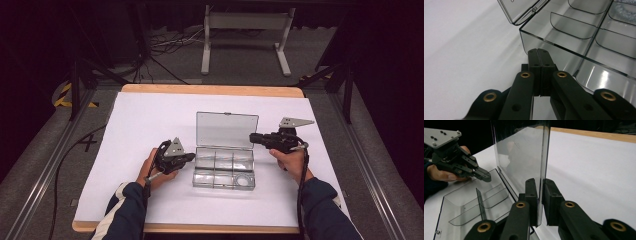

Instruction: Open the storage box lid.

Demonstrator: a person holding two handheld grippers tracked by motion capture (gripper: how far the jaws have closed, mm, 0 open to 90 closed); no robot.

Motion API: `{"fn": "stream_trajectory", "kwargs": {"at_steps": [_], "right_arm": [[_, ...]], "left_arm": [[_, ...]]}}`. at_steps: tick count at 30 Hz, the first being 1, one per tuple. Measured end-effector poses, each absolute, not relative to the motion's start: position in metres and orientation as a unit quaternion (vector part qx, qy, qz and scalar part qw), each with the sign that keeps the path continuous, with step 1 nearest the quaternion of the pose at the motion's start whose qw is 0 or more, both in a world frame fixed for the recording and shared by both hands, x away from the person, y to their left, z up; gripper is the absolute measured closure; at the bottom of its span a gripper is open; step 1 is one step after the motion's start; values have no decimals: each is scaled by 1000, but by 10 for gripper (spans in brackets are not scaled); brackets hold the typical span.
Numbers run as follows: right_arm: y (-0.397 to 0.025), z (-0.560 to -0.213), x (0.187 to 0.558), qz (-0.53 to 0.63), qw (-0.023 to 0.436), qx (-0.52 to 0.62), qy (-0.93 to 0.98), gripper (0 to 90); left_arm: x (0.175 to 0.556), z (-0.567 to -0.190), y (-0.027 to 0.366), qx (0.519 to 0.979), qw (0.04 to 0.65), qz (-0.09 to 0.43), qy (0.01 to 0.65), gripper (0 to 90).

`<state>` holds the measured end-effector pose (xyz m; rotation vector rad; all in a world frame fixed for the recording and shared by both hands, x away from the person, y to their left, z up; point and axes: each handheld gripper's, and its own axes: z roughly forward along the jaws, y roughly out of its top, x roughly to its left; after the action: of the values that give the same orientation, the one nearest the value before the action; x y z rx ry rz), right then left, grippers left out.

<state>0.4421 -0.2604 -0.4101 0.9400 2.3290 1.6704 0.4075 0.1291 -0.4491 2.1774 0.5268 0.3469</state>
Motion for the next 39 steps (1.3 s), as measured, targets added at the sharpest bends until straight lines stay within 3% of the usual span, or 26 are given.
{"fn": "stream_trajectory", "kwargs": {"at_steps": [24, 39], "right_arm": [[-255, -394, 427, 540, 113, 255, 794, 811], [-254, -392, 415, 532, 122, 238, 804, 778]], "left_arm": [[408, -446, 131, 867, 426, 143, 213, 900], [399, -426, 137, 844, 470, 148, 212, 900]]}}
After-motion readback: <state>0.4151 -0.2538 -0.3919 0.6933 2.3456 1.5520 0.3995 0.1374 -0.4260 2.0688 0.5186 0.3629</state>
